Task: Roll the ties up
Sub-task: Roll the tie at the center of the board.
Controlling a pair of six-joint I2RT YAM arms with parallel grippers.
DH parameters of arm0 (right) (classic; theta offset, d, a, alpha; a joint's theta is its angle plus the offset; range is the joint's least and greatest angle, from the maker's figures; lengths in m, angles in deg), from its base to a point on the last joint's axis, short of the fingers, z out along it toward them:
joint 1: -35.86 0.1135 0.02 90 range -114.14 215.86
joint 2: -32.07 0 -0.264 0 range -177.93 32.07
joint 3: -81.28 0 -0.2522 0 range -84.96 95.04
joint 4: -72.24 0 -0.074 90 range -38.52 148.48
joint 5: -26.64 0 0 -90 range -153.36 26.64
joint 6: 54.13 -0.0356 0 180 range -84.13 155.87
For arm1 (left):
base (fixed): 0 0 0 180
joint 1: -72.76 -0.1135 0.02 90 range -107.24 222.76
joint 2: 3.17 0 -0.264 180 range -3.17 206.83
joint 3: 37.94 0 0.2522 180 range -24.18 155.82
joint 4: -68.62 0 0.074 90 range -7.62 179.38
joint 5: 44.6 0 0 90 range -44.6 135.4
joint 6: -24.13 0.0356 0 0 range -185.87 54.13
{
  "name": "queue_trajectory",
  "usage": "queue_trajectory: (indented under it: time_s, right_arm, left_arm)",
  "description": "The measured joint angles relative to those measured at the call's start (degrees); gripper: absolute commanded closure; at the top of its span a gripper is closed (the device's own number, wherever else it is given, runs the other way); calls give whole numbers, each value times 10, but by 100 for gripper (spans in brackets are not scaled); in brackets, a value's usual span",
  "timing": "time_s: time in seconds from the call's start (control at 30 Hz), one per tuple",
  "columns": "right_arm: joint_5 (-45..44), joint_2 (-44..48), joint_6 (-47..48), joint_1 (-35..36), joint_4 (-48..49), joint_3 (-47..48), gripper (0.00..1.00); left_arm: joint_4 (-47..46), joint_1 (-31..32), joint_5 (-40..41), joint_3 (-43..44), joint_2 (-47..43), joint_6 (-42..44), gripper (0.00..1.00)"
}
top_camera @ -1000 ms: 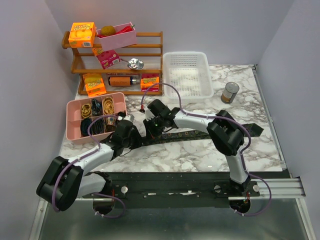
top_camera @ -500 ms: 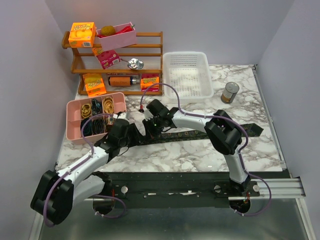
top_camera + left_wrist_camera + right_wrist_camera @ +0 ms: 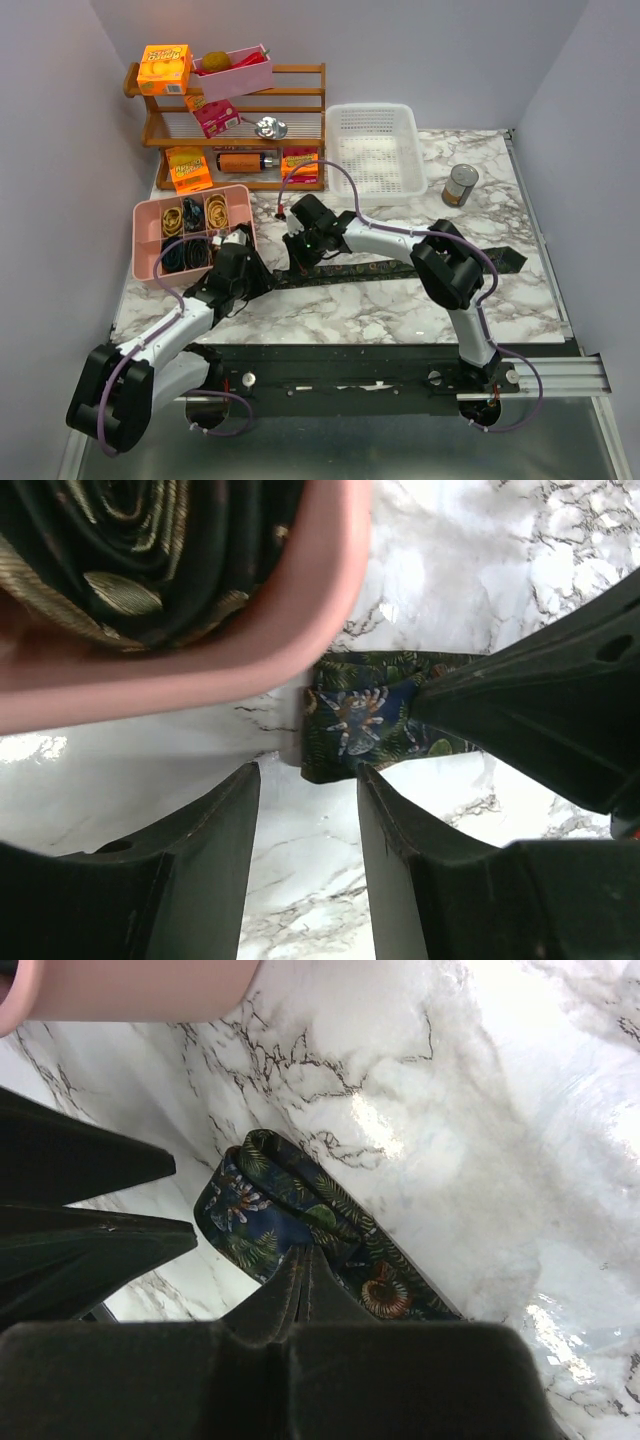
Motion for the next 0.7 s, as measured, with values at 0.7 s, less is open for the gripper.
queue_trajectory:
  time_s: [0.7]
  right_arm:
    - [-4, -22, 8, 0, -3, 13, 99]
  left_arm:
    - [-214, -10, -43, -52, 88, -20, 55]
